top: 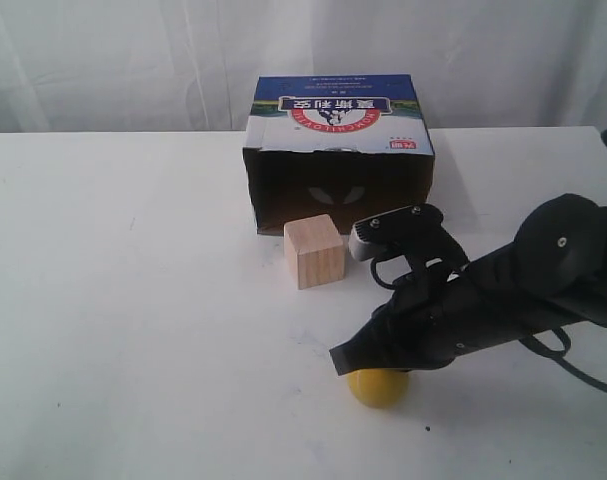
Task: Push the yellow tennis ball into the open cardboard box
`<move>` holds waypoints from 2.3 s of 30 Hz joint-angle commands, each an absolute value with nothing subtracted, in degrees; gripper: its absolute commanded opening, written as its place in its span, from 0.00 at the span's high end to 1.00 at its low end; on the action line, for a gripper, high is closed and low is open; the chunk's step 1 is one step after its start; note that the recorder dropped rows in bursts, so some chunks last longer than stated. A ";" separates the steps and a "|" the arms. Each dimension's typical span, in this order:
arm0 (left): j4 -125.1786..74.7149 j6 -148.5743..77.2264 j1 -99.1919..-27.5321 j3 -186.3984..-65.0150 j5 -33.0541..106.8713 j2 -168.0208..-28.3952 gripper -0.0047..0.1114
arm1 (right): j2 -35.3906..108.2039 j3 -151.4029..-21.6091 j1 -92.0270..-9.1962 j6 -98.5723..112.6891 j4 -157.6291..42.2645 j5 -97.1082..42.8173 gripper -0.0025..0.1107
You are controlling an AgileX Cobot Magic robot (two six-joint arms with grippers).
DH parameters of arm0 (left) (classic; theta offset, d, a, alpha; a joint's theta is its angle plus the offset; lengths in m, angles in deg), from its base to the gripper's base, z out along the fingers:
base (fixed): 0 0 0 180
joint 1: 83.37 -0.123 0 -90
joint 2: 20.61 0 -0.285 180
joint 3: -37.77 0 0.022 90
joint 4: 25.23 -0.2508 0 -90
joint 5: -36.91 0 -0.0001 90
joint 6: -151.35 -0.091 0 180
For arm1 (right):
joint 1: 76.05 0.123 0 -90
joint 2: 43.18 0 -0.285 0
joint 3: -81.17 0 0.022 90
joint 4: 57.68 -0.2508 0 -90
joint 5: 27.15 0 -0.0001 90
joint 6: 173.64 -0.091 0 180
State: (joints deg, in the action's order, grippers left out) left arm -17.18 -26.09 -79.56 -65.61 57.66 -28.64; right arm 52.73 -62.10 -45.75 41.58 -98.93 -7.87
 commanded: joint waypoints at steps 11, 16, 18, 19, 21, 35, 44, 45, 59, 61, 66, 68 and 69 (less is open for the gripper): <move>-16.36 -25.89 -79.22 -65.18 60.49 -28.40 0.96 | 53.91 -62.16 -45.70 42.30 -97.95 -21.75 0.98; -16.36 -25.89 -79.22 -65.18 60.49 -28.40 0.96 | 51.15 -62.37 -45.70 42.30 -97.95 -24.01 0.98; -16.36 -25.89 -79.22 -65.18 60.49 -28.40 0.96 | 49.20 -62.37 -45.70 42.18 -98.21 -21.13 0.98; -16.36 -25.89 -79.22 -65.18 60.49 -28.40 0.96 | 48.44 -62.37 -45.70 42.18 -98.24 -18.46 0.98; -16.36 -25.89 -79.22 -65.18 60.49 -28.40 0.96 | 47.97 -62.25 -45.70 42.18 -98.34 -14.18 0.98; -16.36 -25.89 -79.22 -65.18 60.49 -28.40 0.96 | 58.89 -62.20 -45.70 42.18 -98.84 -23.91 0.98; -16.36 -25.89 -79.22 -65.18 60.49 -28.40 0.96 | 59.46 -62.20 -45.80 42.18 -98.84 -28.68 0.98; -16.36 -25.89 -79.22 -65.18 60.49 -28.40 0.96 | 59.46 -62.20 -45.80 42.18 -98.84 -29.63 0.98; -16.36 -25.89 -79.22 -65.18 60.49 -28.40 0.96 | 53.27 -62.20 -45.80 42.16 -98.58 -34.69 0.98; -16.36 -25.89 -79.22 -65.18 60.49 -28.40 0.96 | 53.10 -62.20 -45.80 42.16 -98.58 -33.77 0.98; -16.36 -25.89 -79.22 -65.18 60.49 -28.40 0.96 | 56.16 -62.20 -45.80 40.71 -98.58 -31.57 0.98; -16.36 -25.89 -79.22 -65.18 60.49 -28.40 0.96 | 56.16 -62.20 -45.80 40.71 -98.58 -31.41 0.98; -16.36 -25.89 -79.22 -65.18 60.49 -28.40 0.96 | 56.16 -62.20 -45.80 40.71 -98.58 -31.58 0.98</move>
State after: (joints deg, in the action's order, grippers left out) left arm -17.18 -26.09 -79.56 -65.61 57.66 -28.64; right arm 56.05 -62.39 -45.75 41.00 -98.90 -31.54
